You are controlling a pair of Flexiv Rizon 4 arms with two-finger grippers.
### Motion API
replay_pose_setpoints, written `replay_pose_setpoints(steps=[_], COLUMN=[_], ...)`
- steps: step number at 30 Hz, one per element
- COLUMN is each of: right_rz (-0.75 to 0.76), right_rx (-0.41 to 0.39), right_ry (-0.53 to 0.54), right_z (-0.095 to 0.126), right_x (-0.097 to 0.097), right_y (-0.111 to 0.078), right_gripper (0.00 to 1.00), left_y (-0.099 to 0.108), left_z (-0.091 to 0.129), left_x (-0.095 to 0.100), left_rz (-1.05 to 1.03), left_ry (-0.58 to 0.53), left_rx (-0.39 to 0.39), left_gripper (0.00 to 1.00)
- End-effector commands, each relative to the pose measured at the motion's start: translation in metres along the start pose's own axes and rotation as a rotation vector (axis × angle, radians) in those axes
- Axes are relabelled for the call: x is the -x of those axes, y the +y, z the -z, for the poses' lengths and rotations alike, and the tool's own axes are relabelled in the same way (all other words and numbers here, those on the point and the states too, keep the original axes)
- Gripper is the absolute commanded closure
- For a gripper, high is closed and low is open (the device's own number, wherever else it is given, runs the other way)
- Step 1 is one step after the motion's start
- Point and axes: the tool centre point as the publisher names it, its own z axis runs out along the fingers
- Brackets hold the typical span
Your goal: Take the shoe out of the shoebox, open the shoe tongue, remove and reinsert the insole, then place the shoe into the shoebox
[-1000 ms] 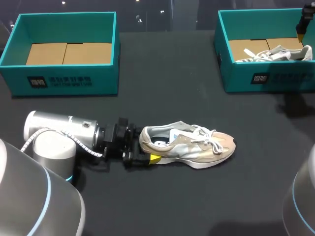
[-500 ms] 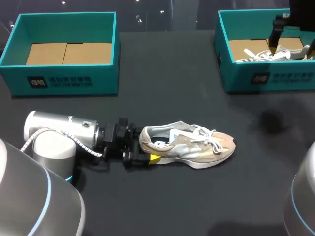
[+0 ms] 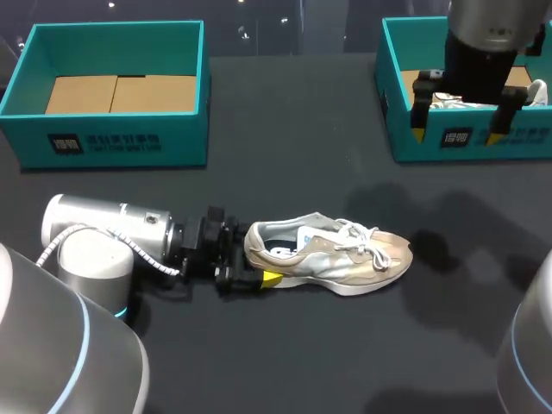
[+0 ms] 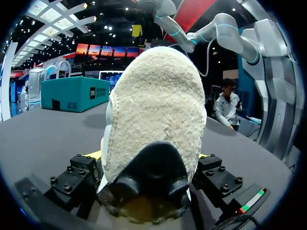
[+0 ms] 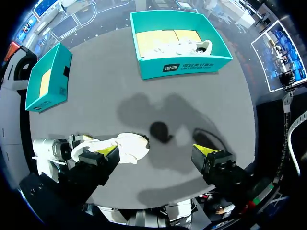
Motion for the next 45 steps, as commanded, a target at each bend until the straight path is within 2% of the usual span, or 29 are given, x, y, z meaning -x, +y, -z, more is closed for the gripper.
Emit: replay_pose_setpoints(steps=[1, 5, 6, 7, 10, 13, 19, 22, 33, 35, 39, 45], right_rz=[-0.001, -0.001, 0.015, 0.040, 0.055, 0.076, 0.080, 0.101, 0.101, 0.097, 0.109, 0.084], right_rx=[-0.004, -0.004, 0.012, 0.039, 0.045, 0.046, 0.044, 0.024, 0.024, 0.066, 0.091, 0.071], right_ry=[0.003, 0.003, 0.011, 0.020, -0.036, -0.042, -0.070, -0.043, -0.043, -0.087, -0.183, -0.244], right_z=[-0.001, -0.001, -0.002, -0.002, -0.009, -0.017, -0.031, -0.035, -0.035, -0.035, -0.046, -0.067], right_x=[0.001, 0.001, -0.005, -0.018, -0.052, -0.083, -0.123, -0.139, -0.139, -0.154, -0.182, -0.202], right_y=[0.001, 0.001, 0.001, -0.003, -0.015, -0.027, -0.050, -0.061, -0.061, -0.067, -0.076, -0.085], right_gripper=[0.00, 0.00, 0.00, 0.00, 0.00, 0.00, 0.00, 0.00, 0.00, 0.00, 0.00, 0.00], left_y=[0.002, 0.002, 0.002, 0.002, 0.002, 0.002, 0.002, 0.002, 0.002, 0.002, 0.002, 0.002], left_z=[0.000, 0.000, 0.000, 0.000, 0.000, 0.000, 0.000, 0.000, 0.000, 0.000, 0.000, 0.000], left_x=[0.001, 0.001, 0.001, 0.001, 0.001, 0.001, 0.001, 0.001, 0.001, 0.001, 0.001, 0.001], left_rz=[0.000, 0.000, 0.000, 0.000, 0.000, 0.000, 0.000, 0.000, 0.000, 0.000, 0.000, 0.000], left_ry=[-0.003, -0.003, -0.003, -0.003, -0.003, -0.003, -0.003, -0.003, -0.003, -0.003, -0.003, -0.003], left_rx=[-0.001, -0.001, -0.001, -0.001, -0.001, -0.001, -0.001, -0.001, -0.001, -0.001, -0.001, -0.001], left_gripper=[1.00, 1.00, 1.00, 1.00, 1.00, 1.00, 1.00, 1.00, 1.00, 1.00, 1.00, 1.00])
